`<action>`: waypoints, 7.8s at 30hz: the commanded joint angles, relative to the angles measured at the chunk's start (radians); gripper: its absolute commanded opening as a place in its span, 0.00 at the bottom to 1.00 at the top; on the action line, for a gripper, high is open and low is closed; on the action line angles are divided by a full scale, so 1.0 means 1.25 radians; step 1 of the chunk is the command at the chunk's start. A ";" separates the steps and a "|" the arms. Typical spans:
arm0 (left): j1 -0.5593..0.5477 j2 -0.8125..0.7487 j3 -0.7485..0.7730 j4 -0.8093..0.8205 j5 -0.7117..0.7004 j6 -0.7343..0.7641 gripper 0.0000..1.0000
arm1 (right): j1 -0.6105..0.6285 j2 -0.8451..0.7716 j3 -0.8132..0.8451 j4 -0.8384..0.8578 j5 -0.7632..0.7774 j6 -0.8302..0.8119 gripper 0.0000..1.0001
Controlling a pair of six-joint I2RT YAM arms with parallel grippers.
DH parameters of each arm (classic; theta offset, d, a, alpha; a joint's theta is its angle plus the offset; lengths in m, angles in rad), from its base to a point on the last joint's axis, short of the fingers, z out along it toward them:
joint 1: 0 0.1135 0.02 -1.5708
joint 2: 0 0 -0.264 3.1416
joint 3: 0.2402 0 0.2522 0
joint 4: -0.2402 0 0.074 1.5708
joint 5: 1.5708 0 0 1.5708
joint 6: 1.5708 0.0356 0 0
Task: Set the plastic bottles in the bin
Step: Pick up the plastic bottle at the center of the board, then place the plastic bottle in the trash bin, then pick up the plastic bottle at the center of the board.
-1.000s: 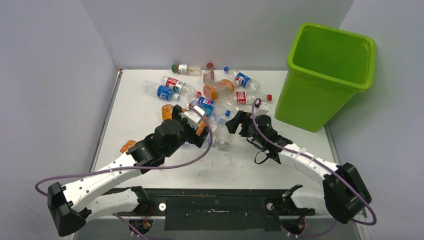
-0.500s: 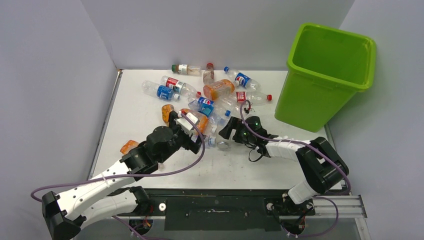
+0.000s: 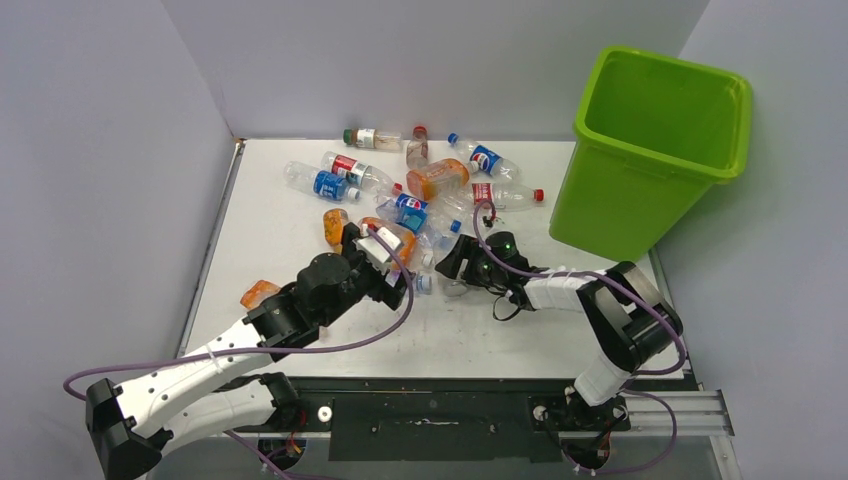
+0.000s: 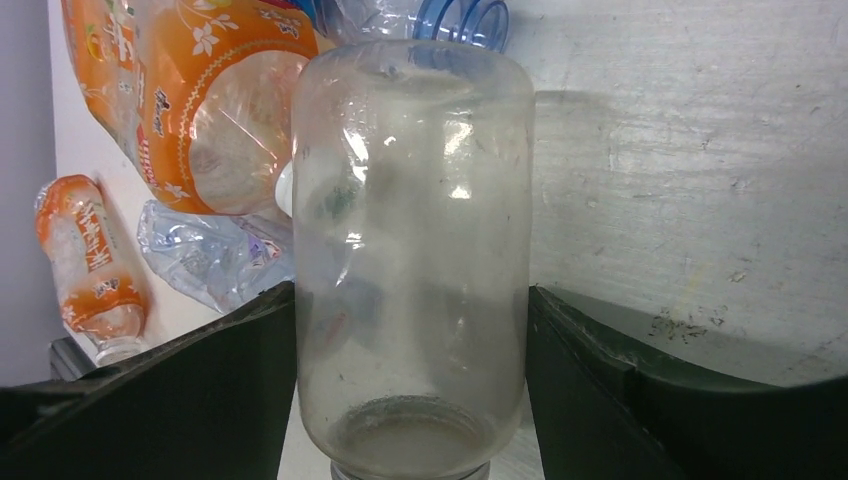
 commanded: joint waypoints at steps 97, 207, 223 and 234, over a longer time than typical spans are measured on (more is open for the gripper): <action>0.127 -0.004 -0.013 0.231 0.558 -0.253 0.00 | 0.209 -0.620 0.155 0.001 0.075 -0.179 0.90; 0.005 -0.201 -0.137 0.253 0.173 -0.011 0.96 | -0.360 0.031 0.949 0.158 0.961 -0.919 0.63; -0.004 -0.186 -0.135 0.242 0.127 0.006 0.96 | 0.061 -0.001 1.169 -0.096 0.796 -0.872 0.90; -0.001 -0.109 -0.094 0.173 -0.150 0.001 0.96 | 0.138 -0.278 0.633 -0.306 0.417 -0.403 0.90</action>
